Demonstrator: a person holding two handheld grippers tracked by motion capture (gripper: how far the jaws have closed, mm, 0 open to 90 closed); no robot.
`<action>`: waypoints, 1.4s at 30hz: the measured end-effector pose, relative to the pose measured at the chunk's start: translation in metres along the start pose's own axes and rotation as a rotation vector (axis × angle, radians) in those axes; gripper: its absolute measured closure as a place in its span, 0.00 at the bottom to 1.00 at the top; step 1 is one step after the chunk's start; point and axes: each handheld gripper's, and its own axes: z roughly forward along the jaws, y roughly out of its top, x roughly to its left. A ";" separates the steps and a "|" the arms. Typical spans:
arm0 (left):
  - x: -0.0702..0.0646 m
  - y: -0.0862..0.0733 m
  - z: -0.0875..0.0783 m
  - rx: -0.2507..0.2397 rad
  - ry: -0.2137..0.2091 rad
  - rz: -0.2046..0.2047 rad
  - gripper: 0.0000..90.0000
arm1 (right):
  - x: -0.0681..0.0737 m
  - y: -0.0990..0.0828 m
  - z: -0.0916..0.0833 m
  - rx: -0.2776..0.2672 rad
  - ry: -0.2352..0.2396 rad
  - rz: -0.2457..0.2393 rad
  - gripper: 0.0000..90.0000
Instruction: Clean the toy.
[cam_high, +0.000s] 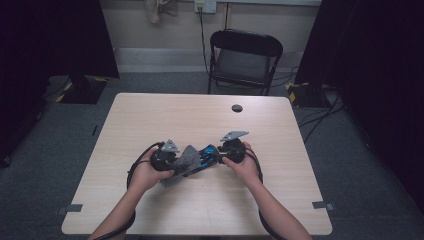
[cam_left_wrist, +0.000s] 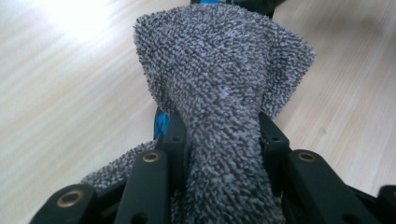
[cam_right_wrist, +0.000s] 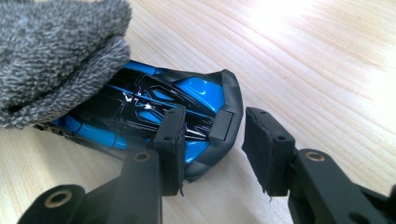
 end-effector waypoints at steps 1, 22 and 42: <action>0.001 -0.002 -0.001 0.001 -0.005 -0.005 0.71 | -0.001 0.000 0.000 -0.002 -0.001 0.002 0.66; -0.003 0.032 -0.003 -0.076 -0.007 0.010 0.71 | 0.001 0.000 0.000 -0.002 -0.005 -0.011 0.66; -0.004 0.067 0.048 -0.022 -0.008 0.020 0.71 | 0.001 -0.001 0.000 -0.011 -0.002 -0.007 0.66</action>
